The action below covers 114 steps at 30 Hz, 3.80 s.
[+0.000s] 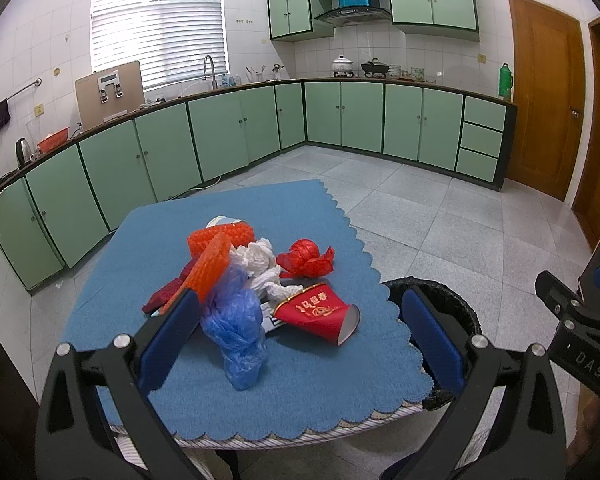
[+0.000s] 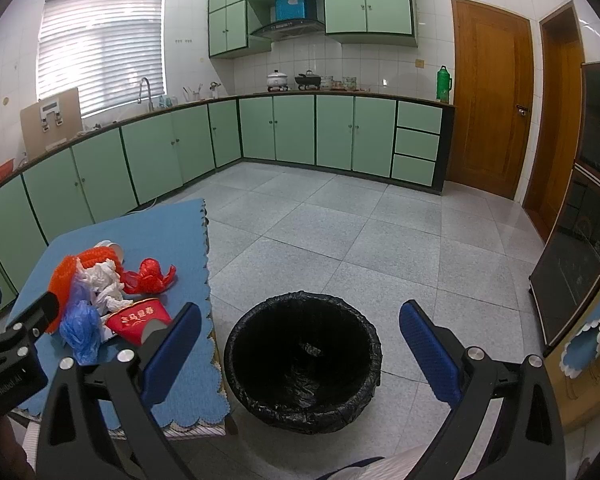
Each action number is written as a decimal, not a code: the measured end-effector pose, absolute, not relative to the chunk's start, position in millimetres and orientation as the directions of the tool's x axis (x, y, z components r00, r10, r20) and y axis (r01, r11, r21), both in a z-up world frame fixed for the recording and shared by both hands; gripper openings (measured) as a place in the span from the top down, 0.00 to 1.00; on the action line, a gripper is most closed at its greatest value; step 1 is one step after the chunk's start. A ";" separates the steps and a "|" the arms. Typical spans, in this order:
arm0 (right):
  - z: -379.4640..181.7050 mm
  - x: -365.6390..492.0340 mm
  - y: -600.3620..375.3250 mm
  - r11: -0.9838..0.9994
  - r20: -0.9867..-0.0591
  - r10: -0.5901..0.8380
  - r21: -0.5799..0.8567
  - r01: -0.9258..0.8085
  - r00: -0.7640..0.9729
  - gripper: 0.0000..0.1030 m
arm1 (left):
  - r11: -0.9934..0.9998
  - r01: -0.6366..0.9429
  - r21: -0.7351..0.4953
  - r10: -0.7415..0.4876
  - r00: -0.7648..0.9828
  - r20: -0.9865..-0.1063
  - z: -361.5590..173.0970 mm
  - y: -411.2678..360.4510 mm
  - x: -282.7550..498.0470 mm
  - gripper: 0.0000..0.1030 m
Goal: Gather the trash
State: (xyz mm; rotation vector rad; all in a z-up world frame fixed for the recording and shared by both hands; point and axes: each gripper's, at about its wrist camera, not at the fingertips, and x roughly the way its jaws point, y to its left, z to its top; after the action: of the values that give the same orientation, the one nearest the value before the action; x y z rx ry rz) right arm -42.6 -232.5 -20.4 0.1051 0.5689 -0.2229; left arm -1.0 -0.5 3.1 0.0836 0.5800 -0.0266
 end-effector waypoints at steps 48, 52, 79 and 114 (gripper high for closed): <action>-20.7 -42.9 -237.1 0.968 -0.543 -0.184 0.043 0.246 0.819 0.06 | 0.996 0.050 0.075 0.000 0.835 -0.550 5.5 0.7 1.2 0.05; -21.0 -43.2 -238.0 0.968 -0.544 -0.185 0.043 0.247 0.818 0.06 | 0.996 0.049 0.075 0.001 0.835 -0.550 4.7 0.3 1.1 0.05; -43.8 14.7 -172.0 0.995 -0.508 -0.045 0.054 0.084 0.860 0.08 | 0.973 -0.205 0.107 0.229 0.792 -0.565 -32.8 139.4 50.6 0.05; -157.5 99.9 -79.6 0.961 -0.692 0.255 0.101 -0.259 0.675 0.34 | 0.982 -0.140 0.125 0.188 0.748 -0.636 -108.1 153.7 67.0 0.05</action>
State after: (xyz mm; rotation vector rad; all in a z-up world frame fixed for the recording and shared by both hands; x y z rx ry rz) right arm 99.9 -79.6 -157.5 -0.0063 0.7779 0.2891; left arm 67.0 153.7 -108.1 0.0712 0.7029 0.1792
